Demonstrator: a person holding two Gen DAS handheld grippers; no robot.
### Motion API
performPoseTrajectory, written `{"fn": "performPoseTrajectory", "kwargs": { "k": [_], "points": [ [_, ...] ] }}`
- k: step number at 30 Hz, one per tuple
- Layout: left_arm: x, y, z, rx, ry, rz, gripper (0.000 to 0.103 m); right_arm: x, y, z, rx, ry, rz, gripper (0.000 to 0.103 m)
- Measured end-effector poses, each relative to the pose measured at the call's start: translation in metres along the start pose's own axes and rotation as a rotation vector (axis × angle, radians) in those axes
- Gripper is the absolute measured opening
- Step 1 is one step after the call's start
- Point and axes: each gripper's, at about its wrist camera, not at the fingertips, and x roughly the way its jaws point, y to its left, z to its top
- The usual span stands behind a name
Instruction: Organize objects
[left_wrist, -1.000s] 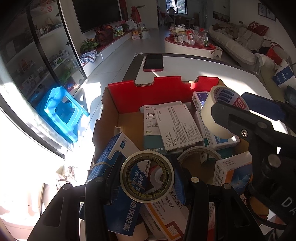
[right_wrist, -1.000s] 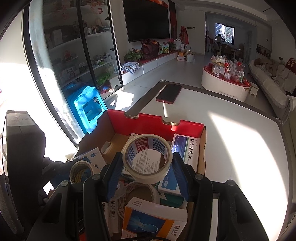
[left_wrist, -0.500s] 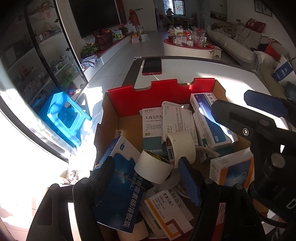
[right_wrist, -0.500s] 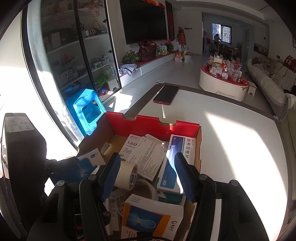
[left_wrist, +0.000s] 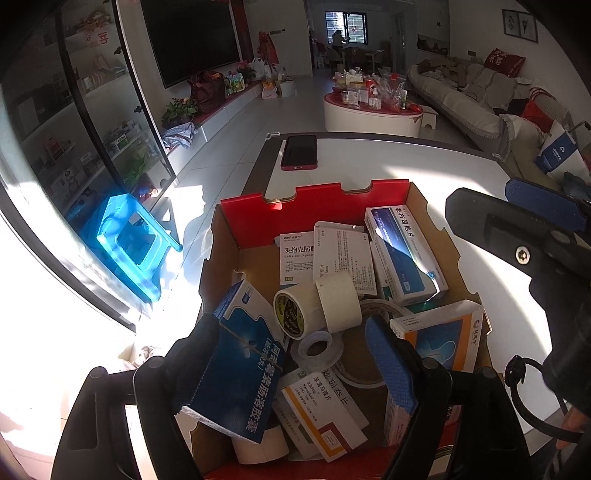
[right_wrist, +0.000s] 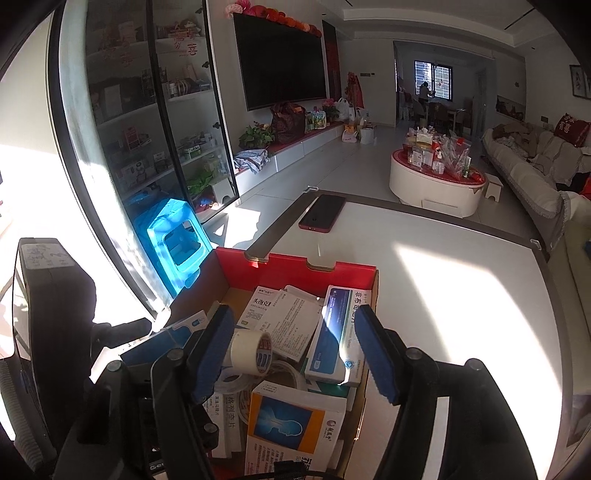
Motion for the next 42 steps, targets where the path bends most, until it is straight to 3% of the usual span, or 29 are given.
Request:
{"fn": "performPoseTrajectory", "kwargs": {
  "k": [10,13,20,24,29,36,42],
  "points": [
    [-0.032,-0.059,0.007,0.09,-0.046,-0.071,0.091,-0.053,-0.045,-0.013,0.061,-0.056,-0.087,0.073],
    [-0.036,-0.092,0.007,0.141,-0.039,-0.113,0.098,-0.068,-0.072,-0.023,0.092,-0.063,-0.14,0.075],
    [-0.032,-0.168,-0.006,0.229,0.012,-0.181,0.101,-0.088,-0.158,-0.069,0.192,-0.033,-0.316,0.077],
    [-0.019,-0.206,-0.014,0.266,0.047,-0.193,0.102,-0.073,-0.217,-0.102,0.279,0.03,-0.395,0.078],
    [-0.007,-0.247,-0.021,0.292,0.053,-0.204,0.102,-0.043,-0.265,-0.133,0.325,0.11,-0.432,0.078],
    [0.02,-0.285,-0.019,0.27,0.073,-0.227,0.102,-0.008,-0.291,-0.152,0.324,0.169,-0.41,0.078],
    [0.038,-0.287,-0.015,0.21,0.102,-0.244,0.102,0.004,-0.303,-0.162,0.359,0.182,-0.391,0.078]
  ]
}}
